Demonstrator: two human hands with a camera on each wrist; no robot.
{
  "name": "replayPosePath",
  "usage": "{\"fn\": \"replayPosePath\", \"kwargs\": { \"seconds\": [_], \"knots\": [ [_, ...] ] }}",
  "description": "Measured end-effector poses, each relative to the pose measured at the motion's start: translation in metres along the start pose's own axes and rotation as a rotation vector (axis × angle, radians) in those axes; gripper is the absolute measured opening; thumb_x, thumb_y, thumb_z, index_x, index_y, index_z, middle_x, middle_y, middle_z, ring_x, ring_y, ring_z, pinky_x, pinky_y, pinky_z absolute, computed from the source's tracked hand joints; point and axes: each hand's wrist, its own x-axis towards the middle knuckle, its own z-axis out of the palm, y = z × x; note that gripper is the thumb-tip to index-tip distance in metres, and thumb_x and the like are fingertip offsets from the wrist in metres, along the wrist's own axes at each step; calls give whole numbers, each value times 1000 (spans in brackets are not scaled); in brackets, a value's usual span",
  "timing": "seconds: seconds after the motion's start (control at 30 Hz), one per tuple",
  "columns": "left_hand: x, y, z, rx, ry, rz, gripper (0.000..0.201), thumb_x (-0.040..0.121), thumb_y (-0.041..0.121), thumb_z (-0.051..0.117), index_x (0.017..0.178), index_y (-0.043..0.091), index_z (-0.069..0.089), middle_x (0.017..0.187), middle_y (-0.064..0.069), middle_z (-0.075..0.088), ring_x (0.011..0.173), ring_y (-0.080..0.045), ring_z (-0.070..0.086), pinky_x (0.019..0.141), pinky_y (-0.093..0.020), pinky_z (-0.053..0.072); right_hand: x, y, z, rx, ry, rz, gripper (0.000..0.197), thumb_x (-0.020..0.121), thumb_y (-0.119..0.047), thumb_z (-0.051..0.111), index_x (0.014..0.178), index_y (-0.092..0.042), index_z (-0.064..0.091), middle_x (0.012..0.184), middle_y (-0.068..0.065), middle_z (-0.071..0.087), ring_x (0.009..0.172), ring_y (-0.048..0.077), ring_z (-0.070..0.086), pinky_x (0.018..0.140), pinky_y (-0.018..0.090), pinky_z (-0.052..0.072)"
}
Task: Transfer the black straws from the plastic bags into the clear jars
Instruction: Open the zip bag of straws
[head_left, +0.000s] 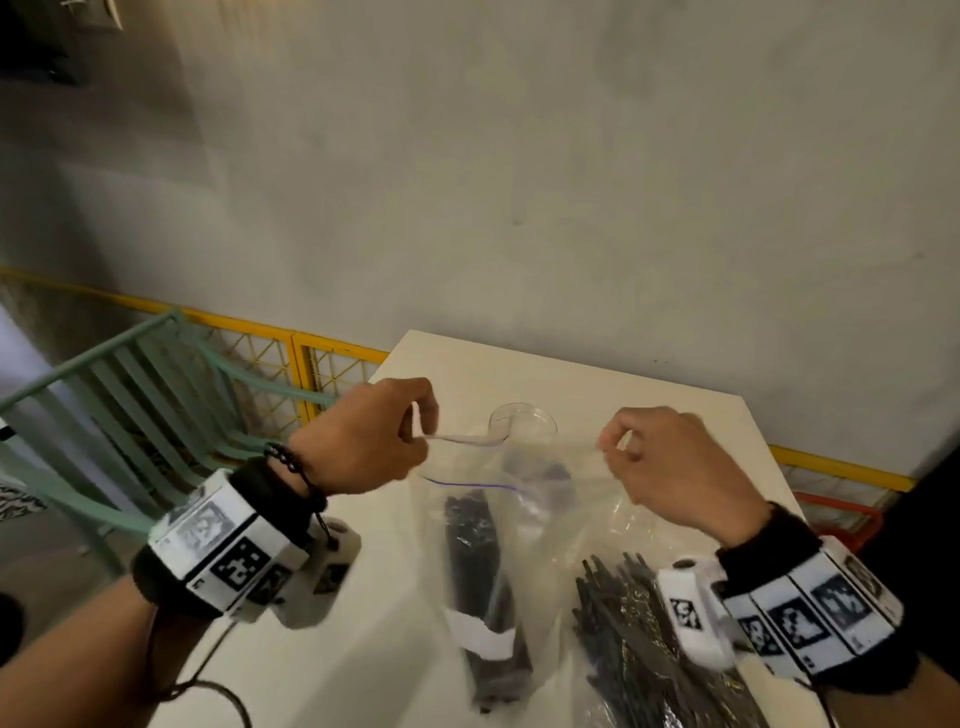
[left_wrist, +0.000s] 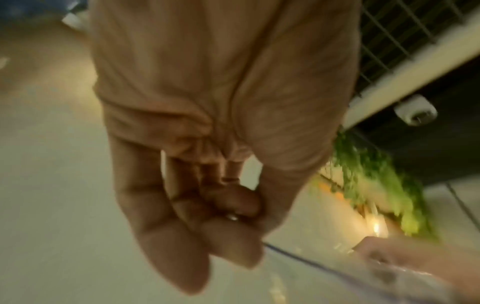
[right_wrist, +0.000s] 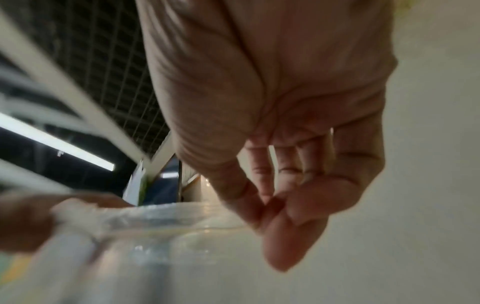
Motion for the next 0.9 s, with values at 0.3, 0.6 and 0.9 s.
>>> {"fn": "replayPosePath", "kwargs": {
  "seconds": [0.3,0.6,0.9],
  "knots": [
    [4,-11,-4,92,-95,-29,16,93,11,64,99,24,59,86,5,71,57,-3,71,55,-22,58,3,10,0,-184,-90,42,19,86,-22,58,93,-39,54,100,-6,57,94,20,56,78,35,48],
    [-30,56,8,201,-188,385,70,77,80,54,131,35,48,128,14,62,114,-11,59,99,-33,48,11,12,-4,-60,-22,-51,18,93,-24,60,79,-22,70,69,-3,72,62,9,67,56,10,44],
    [15,75,7,133,-23,455,10,93,35,69,92,26,73,72,5,73,63,-7,63,69,-30,53,-29,27,-7,674,201,8,36,80,-55,62,107,-31,66,104,-4,72,86,12,74,81,39,58]
  ]
}}
